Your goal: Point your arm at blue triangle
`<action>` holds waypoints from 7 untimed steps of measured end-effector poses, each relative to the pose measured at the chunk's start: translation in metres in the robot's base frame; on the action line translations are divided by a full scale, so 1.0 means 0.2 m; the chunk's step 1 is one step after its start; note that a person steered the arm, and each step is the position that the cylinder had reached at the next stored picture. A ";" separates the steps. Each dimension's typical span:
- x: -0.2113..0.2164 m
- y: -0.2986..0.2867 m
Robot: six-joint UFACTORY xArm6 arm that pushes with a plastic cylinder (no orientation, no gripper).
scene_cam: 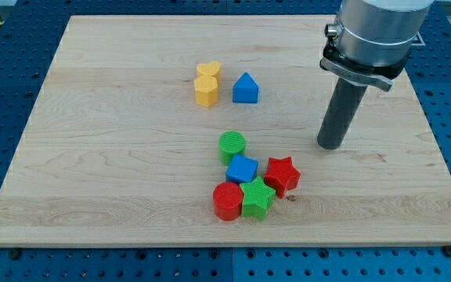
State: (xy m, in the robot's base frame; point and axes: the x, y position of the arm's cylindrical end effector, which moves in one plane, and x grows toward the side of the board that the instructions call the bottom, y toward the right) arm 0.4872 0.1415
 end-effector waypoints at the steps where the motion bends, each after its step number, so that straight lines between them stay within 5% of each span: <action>1: 0.00 0.00; 7: 0.20 0.00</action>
State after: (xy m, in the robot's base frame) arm 0.5265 0.1415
